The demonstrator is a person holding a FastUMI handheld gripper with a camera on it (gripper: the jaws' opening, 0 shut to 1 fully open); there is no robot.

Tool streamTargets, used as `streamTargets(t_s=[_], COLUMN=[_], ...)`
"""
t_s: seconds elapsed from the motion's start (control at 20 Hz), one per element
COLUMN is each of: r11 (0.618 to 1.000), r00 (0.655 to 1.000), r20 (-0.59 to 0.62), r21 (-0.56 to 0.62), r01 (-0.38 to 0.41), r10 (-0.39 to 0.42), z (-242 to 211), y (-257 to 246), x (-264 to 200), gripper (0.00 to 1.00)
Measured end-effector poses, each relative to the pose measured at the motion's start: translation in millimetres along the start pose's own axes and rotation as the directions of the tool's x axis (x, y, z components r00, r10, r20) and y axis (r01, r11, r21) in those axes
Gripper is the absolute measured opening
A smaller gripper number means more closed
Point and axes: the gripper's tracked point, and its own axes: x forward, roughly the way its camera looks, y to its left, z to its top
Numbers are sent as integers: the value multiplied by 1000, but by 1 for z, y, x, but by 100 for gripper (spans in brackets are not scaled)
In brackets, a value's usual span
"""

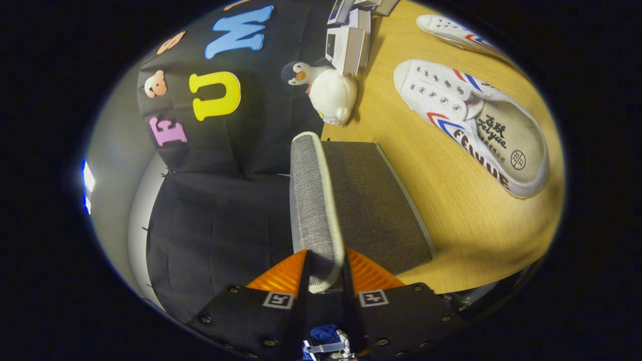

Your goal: Open the storage box then place both shoes into the box .Put the left shoe in first, then the right shoe, with the right side of both shoes facing outward in a uniform manner.

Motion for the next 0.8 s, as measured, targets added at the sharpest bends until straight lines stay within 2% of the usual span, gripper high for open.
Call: streamTargets(t_s=[0.05,0.1,0.25,0.8], r11=[1000,999,995,969], r00=[1000,1000,999,988], r20=[10,-7,-52,-117], r21=[1,-33,-96,-213], r01=[-5,-2,-3,-122], r10=[5,2,-2,99], z=[6,3,-8,-32], y=[2,3,16,114], x=[3,-1,-3,-3], gripper=[5,1,1,0])
